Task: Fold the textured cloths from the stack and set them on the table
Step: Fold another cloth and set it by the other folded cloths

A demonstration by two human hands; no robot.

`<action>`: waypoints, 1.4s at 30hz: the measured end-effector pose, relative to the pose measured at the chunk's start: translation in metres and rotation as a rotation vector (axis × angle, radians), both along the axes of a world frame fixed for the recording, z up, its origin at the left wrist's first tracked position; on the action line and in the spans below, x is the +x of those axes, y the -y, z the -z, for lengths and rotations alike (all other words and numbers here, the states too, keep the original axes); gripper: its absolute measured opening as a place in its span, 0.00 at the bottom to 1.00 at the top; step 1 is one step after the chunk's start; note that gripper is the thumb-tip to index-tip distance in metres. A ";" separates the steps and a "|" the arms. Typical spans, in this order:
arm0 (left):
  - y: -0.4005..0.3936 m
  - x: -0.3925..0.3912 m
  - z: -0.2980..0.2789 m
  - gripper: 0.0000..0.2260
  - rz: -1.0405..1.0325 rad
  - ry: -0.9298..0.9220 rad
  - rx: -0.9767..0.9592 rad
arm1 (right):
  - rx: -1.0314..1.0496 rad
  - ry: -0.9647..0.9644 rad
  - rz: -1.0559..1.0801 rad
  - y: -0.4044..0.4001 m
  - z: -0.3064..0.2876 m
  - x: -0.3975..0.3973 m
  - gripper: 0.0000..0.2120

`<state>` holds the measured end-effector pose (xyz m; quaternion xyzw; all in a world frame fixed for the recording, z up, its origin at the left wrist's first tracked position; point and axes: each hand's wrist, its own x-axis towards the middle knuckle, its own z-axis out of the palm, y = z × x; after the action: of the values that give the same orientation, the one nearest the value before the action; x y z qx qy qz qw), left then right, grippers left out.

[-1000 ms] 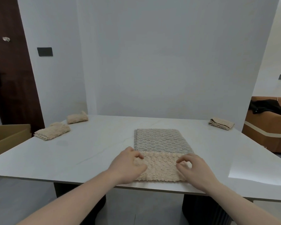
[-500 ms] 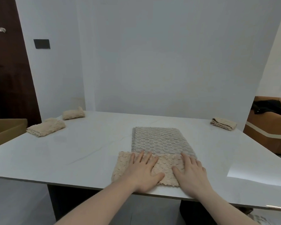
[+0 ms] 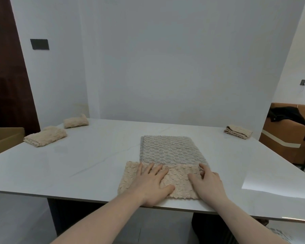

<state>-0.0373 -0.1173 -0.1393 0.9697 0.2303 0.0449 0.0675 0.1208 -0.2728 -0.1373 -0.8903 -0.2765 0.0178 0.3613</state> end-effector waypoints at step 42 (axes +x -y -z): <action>-0.092 -0.076 0.003 0.17 -0.346 0.428 -0.247 | 0.316 -0.443 -0.394 -0.119 -0.086 -0.105 0.25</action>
<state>-0.1134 -0.0256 -0.1422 0.8691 0.3761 0.2308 0.2235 0.0162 -0.1534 -0.0514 -0.7271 -0.3576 0.2371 0.5359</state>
